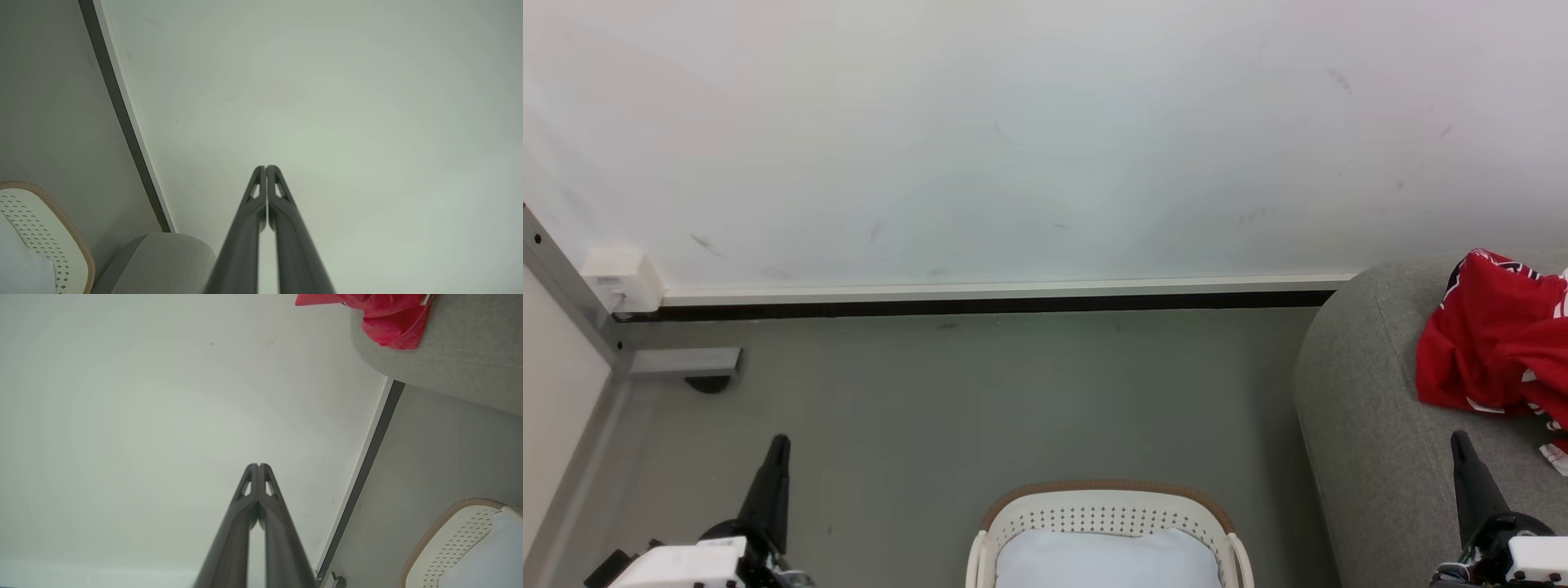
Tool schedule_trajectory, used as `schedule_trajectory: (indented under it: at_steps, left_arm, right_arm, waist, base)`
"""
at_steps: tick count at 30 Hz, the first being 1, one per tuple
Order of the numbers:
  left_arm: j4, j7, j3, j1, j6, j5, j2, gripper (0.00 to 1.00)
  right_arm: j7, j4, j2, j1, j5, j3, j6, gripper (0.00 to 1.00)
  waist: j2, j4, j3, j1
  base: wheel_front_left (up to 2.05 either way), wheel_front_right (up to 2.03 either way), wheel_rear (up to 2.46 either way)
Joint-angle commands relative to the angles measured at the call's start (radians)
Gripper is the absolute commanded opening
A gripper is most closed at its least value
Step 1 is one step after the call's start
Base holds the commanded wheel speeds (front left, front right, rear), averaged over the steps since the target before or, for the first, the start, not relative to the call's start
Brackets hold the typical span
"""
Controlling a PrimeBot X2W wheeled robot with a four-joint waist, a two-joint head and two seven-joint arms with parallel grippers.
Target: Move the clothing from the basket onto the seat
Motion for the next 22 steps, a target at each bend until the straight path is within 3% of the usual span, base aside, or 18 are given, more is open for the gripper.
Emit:
schedule_trajectory:
  at_steps: [1,22]
  left_arm:
    - [0.001,0.005,0.002,-0.007,-0.006,-0.014,0.007,0.0]
    - [0.001,0.005,0.002,-0.007,-0.006,-0.014,0.007,0.0]
  right_arm:
    - [-0.001,-0.005,0.0,-0.008,-0.006,-0.004,-0.002,0.0]
    - [0.0,-0.005,0.001,-0.008,-0.007,-0.005,-0.002,0.0]
  waist:
    - [0.0,0.0,0.0,0.0]
    - [0.0,0.0,0.0,0.0]
  base:
    - [0.0,0.0,0.0]
    - [0.0,0.0,0.0]
